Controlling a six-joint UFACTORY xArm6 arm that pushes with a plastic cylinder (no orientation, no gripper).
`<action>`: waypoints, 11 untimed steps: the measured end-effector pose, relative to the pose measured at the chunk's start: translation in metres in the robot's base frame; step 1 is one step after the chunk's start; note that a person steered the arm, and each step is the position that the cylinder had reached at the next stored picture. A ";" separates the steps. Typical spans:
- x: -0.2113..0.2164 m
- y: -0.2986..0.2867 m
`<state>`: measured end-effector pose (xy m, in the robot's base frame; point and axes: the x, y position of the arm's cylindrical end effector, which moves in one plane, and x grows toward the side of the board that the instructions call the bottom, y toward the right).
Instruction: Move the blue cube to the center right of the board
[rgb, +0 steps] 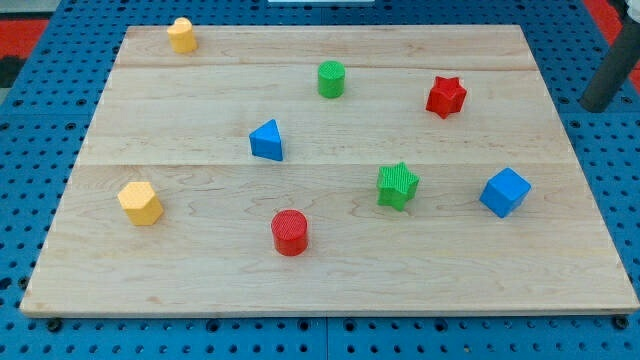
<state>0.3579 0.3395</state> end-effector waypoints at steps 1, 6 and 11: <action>0.092 0.001; 0.138 -0.012; 0.104 -0.048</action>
